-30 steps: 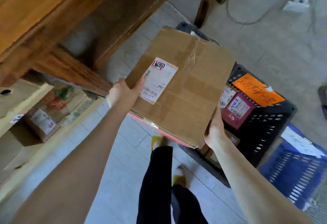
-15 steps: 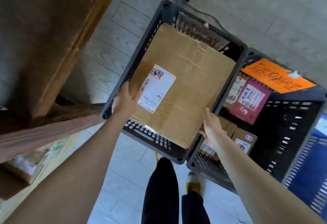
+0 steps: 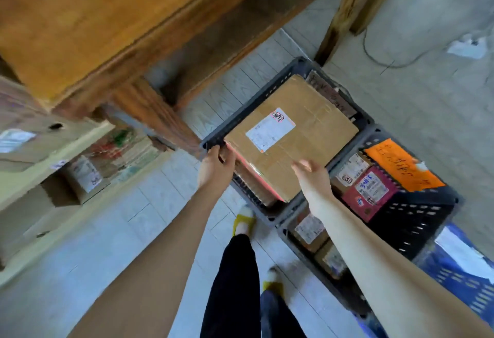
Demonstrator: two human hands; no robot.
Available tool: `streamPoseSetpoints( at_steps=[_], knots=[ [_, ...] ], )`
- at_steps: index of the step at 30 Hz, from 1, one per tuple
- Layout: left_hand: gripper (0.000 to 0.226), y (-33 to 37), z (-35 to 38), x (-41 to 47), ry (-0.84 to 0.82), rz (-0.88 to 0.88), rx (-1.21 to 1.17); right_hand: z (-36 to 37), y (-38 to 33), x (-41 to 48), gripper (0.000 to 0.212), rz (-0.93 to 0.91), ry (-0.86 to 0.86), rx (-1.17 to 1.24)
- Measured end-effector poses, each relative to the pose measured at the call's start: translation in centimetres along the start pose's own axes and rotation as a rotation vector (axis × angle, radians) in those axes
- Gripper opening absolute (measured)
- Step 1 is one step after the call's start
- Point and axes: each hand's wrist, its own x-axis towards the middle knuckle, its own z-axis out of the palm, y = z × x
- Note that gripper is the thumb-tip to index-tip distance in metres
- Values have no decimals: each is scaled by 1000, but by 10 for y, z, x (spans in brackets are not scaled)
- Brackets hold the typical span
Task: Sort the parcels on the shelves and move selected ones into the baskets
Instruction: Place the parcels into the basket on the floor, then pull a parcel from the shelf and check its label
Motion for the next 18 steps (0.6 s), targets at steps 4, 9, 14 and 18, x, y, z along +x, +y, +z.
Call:
streamPoseSetpoints(
  at_steps=[4,9,14,18],
  knots=[
    [54,-23,-45,-76,88,-49,-115,30,-35,-76,40,-162,-133,-58],
    [54,-73,-125,-139,244,-146,-238,104,-69,-171,27,-356,-316,-152],
    [54,-137,-211,-177,372,-190,-345,195,-81,-244,40,-459,-467,-245],
    [51,-186,-272,-187,447,-170,-372,268,-76,-282,44,-510,-517,-268]
  ],
)
